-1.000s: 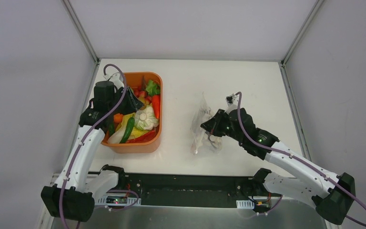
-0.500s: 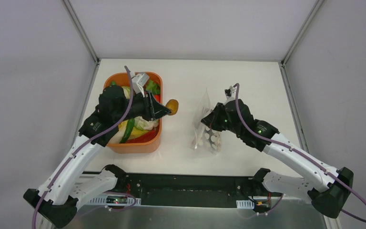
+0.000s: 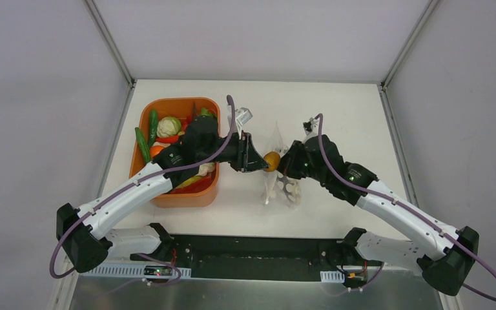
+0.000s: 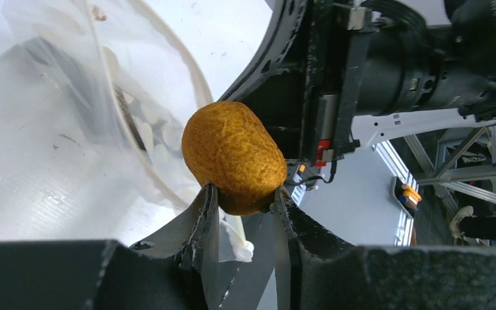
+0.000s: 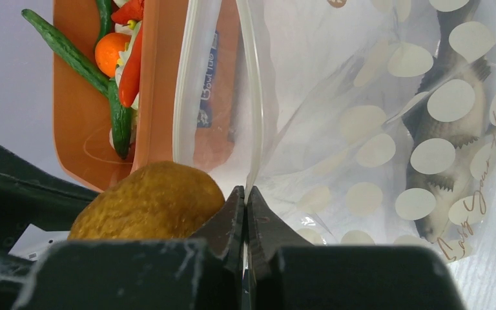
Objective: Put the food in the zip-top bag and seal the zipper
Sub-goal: Place the fake fruit in the zipper food storage bag.
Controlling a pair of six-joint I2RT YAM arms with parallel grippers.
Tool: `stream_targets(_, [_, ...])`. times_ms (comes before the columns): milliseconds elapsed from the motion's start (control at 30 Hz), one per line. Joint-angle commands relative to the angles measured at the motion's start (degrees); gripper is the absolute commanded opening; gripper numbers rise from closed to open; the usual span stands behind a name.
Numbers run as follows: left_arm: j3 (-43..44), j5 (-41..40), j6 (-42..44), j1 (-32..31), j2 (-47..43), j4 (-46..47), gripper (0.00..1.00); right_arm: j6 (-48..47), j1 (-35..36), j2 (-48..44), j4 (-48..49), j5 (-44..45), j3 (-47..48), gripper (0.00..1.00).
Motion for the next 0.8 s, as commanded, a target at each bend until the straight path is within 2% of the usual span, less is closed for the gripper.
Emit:
stream_targets(0, [1.8,-6.4,2.5,-0.6,0.2,-1.3,0.0,-0.5,-0.1,-2.8,1.4,-0.4,0.0,0.0])
stream_targets(100, [1.9,-10.5,4.0,-0.6,0.1,-3.8,0.0,-0.8,-0.1,-3.5,1.3,-1.0,-0.2,0.0])
stream_targets(467, [3.2,-16.8,4.9,-1.0,2.9,-8.7,0.0,-1.9,-0.1,-5.4,2.9,-8.6,0.3,0.0])
stream_targets(767, [8.0,-10.3,6.0,-2.2,7.5,-10.8,0.0,-3.0,0.2,-4.7,0.8,-3.8,1.6,0.0])
